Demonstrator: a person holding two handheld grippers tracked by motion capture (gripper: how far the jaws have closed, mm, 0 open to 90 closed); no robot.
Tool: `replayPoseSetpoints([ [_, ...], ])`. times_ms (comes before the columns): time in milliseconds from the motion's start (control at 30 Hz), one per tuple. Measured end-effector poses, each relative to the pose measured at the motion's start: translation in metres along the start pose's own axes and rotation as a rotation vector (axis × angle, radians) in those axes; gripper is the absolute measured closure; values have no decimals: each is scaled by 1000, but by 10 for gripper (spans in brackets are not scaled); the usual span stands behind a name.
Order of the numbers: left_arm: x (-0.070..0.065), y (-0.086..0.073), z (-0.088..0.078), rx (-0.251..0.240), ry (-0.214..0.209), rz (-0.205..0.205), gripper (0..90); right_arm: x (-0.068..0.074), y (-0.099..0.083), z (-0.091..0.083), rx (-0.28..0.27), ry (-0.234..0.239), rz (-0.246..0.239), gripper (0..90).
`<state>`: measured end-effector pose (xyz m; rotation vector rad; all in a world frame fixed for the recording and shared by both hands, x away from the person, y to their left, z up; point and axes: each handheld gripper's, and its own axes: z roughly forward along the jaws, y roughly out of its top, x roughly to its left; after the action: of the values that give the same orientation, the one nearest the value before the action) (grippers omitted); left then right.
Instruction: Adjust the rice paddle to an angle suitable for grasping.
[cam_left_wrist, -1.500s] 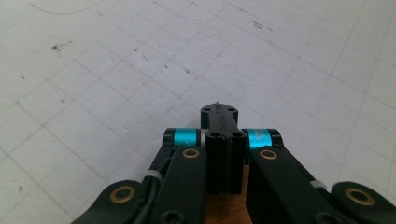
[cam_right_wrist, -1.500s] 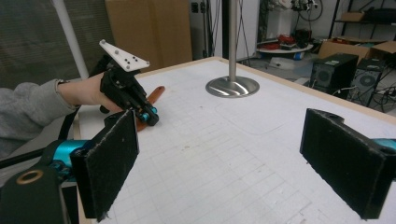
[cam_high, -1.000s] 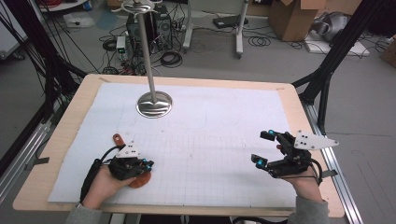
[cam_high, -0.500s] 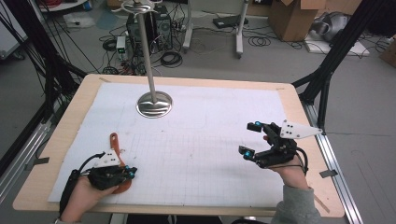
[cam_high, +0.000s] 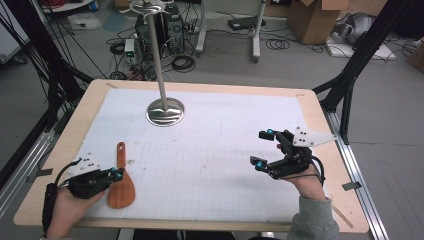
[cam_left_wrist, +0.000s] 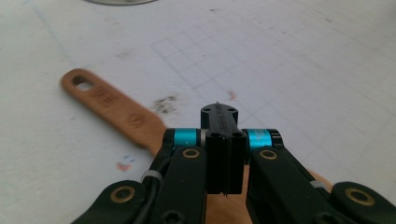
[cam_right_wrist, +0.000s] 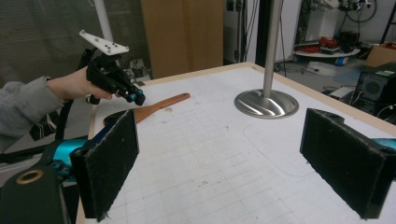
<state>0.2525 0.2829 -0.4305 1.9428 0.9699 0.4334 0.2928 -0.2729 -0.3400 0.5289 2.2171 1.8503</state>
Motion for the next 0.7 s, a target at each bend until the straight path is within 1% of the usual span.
replayPoseSetpoints([
  [67,9,-3,1,-9,21,-30,895,1,0,-2,0,-4,1,103],
  [100,12,-5,2,-12,34,-41,895,2,-1,-6,2,-9,1,103],
  [133,17,-6,6,-4,42,-55,895,3,-2,-8,2,-13,4,103],
  [200,19,-7,8,0,47,-58,895,3,-2,-9,0,-20,-3,103],
  [233,21,-6,9,11,54,-54,895,4,-3,-12,3,-21,1,103],
  [267,25,-5,10,16,75,-61,896,6,-4,-16,3,-27,0,103],
  [300,27,-5,10,14,79,-63,895,6,-4,-18,2,-34,-2,103],
  [367,28,-4,9,13,82,-64,896,7,-5,-21,0,-35,6,103],
  [400,30,-4,9,10,89,-66,895,7,-6,-26,-2,-47,5,103],
  [433,35,-4,7,7,93,-72,896,7,-6,-28,-3,-50,10,103],
  [467,35,-4,7,7,93,-72,896,7,-6,-28,-3,-50,10,103],
  [500,38,-5,8,13,93,-79,895,8,-8,-31,-3,-57,11,103],
  [567,40,-6,9,17,94,-85,895,8,-8,-32,-4,-59,7,103],
  [600,42,-9,13,29,86,-90,896,9,-9,-34,-4,-64,11,103],
  [633,42,-9,13,29,86,-90,896,9,-9,-34,-4,-64,11,103],
  [667,42,-8,15,45,87,-104,896,10,-9,-36,2,-67,12,103],
  [700,43,-7,18,59,87,-104,896,10,-10,-37,1,-73,7,103],
])
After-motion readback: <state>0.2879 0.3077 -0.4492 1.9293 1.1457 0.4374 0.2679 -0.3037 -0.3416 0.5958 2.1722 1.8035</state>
